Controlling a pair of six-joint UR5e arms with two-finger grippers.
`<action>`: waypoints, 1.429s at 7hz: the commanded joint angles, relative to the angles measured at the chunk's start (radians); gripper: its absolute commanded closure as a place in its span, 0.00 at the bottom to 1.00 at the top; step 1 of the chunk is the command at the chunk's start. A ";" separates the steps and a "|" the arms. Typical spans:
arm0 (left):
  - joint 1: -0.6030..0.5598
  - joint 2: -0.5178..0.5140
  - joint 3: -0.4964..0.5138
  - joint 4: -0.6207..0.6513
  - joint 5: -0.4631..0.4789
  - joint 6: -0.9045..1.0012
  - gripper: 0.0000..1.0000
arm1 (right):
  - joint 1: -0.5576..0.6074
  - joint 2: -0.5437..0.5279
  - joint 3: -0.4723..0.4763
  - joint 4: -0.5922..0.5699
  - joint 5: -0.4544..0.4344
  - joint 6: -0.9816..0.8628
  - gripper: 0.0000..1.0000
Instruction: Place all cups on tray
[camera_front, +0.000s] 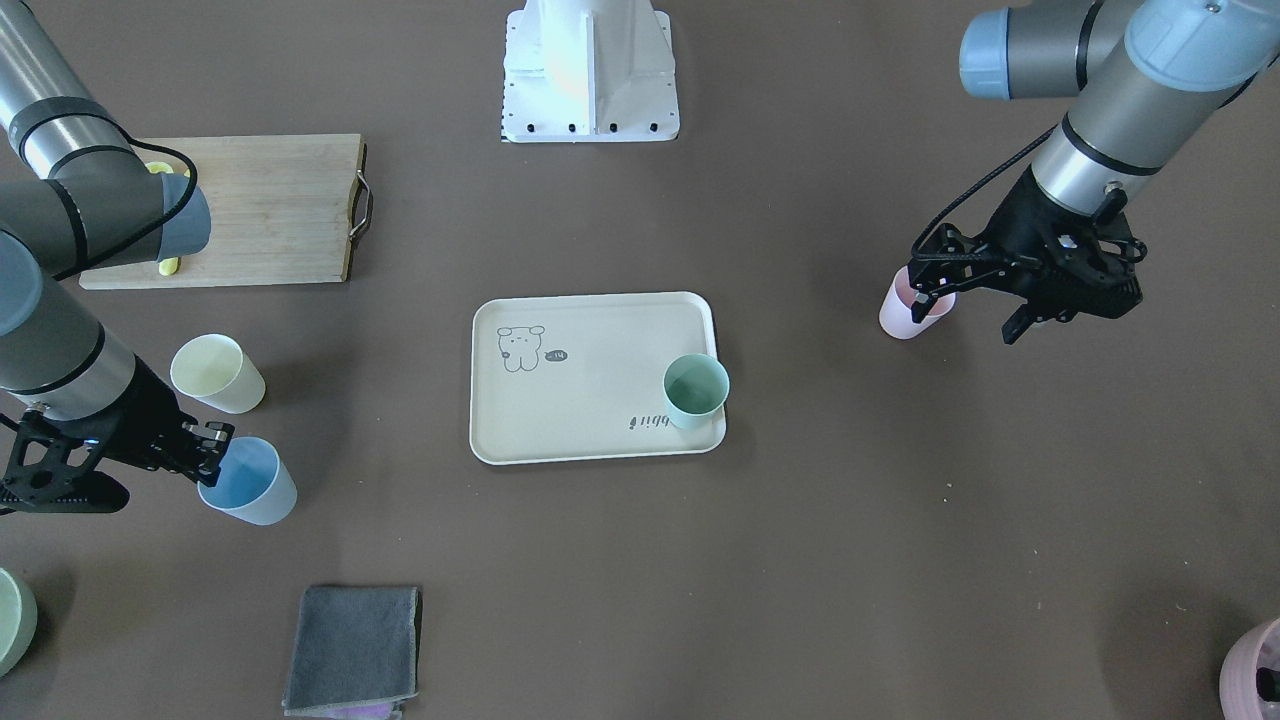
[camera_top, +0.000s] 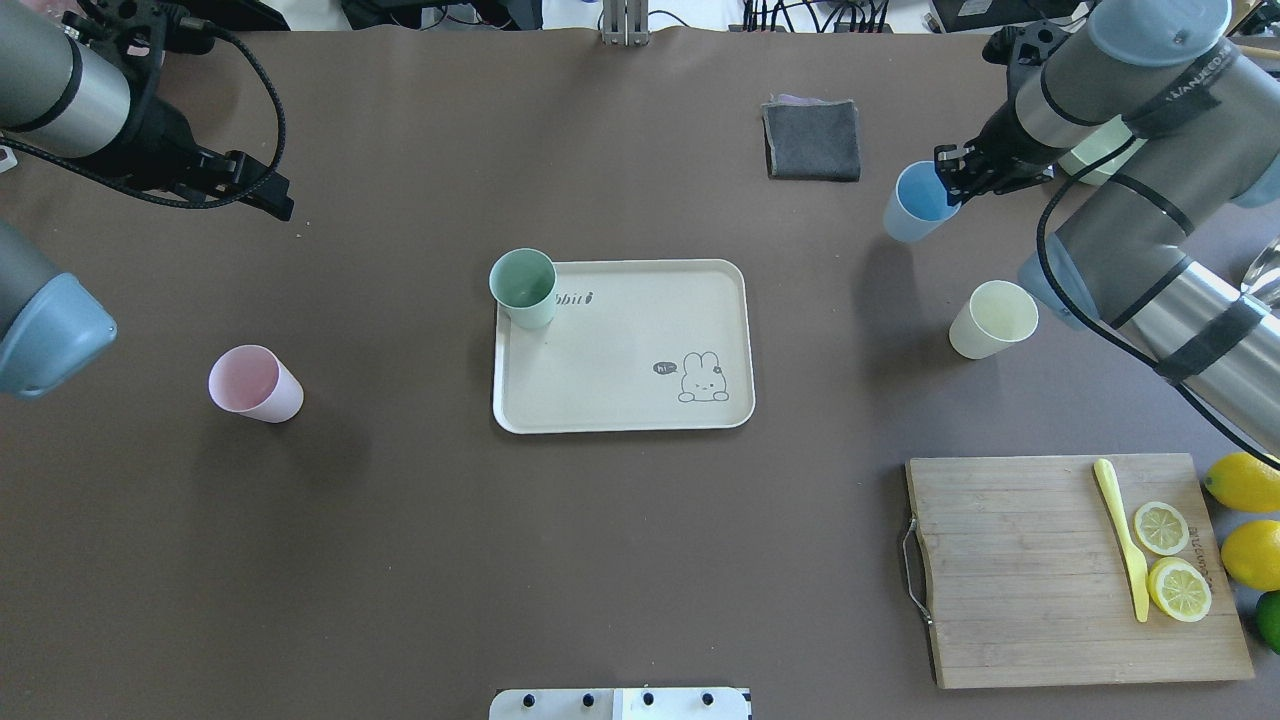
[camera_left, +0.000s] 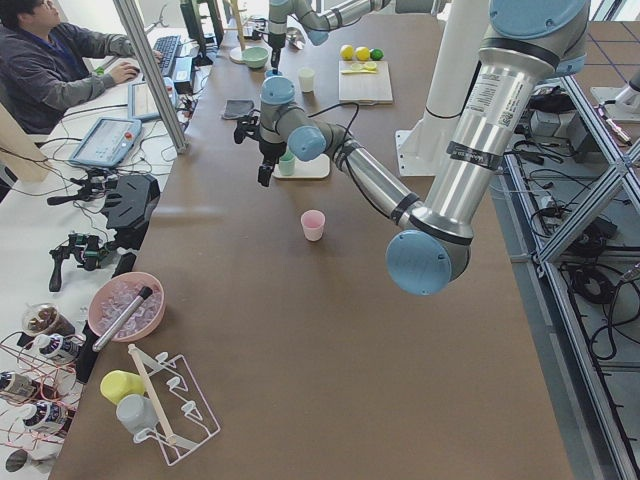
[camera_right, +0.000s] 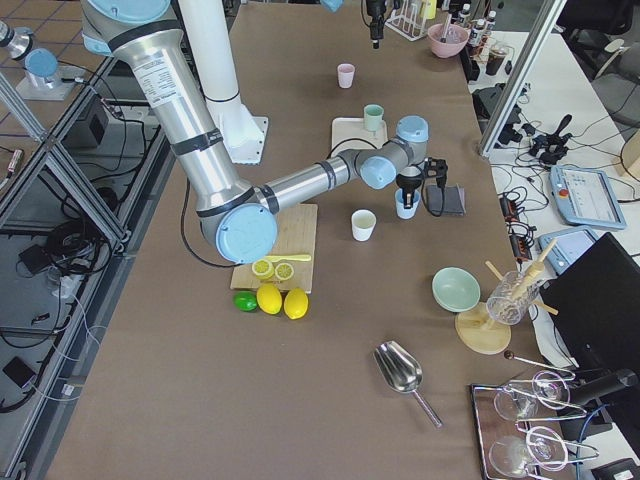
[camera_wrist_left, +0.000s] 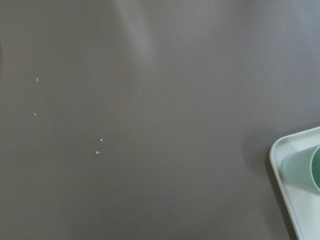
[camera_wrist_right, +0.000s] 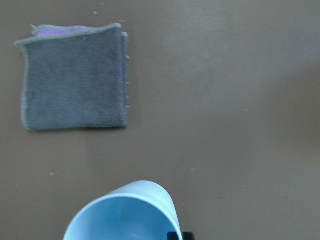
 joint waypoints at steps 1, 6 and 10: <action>-0.005 0.100 -0.036 -0.005 0.001 0.045 0.01 | -0.064 0.069 0.040 -0.005 -0.005 0.160 1.00; -0.036 0.321 -0.062 -0.146 0.011 0.105 0.01 | -0.343 0.172 0.106 -0.149 -0.230 0.357 1.00; -0.047 0.335 -0.070 -0.149 0.010 0.090 0.01 | -0.339 0.207 0.074 -0.146 -0.232 0.336 0.00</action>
